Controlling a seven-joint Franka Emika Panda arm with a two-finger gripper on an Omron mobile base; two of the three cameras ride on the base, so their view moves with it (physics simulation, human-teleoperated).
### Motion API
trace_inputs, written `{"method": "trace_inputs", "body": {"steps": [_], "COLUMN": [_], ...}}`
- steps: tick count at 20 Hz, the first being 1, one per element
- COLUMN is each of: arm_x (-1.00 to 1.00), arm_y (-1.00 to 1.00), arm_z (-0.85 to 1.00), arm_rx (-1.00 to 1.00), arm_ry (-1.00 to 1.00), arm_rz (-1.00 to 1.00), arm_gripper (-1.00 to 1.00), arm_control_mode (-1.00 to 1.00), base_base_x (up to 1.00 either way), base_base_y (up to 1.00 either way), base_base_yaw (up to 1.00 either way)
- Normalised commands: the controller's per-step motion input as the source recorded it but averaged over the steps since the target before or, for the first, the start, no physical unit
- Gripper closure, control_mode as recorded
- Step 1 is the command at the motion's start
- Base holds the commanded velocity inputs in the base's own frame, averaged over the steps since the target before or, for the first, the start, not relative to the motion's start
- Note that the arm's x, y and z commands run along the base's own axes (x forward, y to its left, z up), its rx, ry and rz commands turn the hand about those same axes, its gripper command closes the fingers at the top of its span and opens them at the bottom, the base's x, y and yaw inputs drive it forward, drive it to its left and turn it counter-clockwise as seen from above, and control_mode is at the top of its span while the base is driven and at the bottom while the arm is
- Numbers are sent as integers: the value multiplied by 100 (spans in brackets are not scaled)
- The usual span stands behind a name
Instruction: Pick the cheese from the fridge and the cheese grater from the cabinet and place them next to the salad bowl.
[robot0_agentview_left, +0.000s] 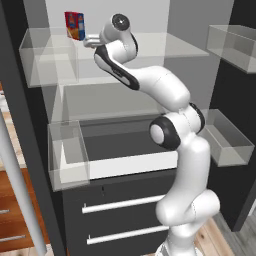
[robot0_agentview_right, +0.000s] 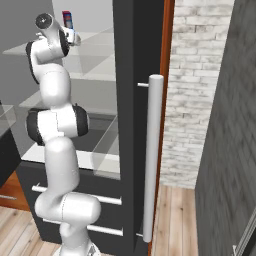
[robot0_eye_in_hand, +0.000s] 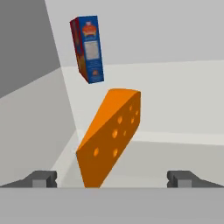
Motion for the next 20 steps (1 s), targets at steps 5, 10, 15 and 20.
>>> {"method": "trace_inputs", "body": {"steps": [5, 10, 15, 20], "arm_x": [38, 33, 8, 0], "arm_y": [7, 2, 0, 0], "arm_z": [0, 0, 7, 3], "arm_rx": [0, 0, 0, 0], "arm_ry": [1, 2, 1, 0], "arm_rz": [0, 0, 0, 0], "arm_gripper": [-100, -100, -100, -100], "arm_control_mode": [-100, -100, -100, -100], "base_base_x": [0, 0, 0, 0], "base_base_y": [0, 0, 0, 0], "base_base_yaw": [0, 0, 0, 0]}}
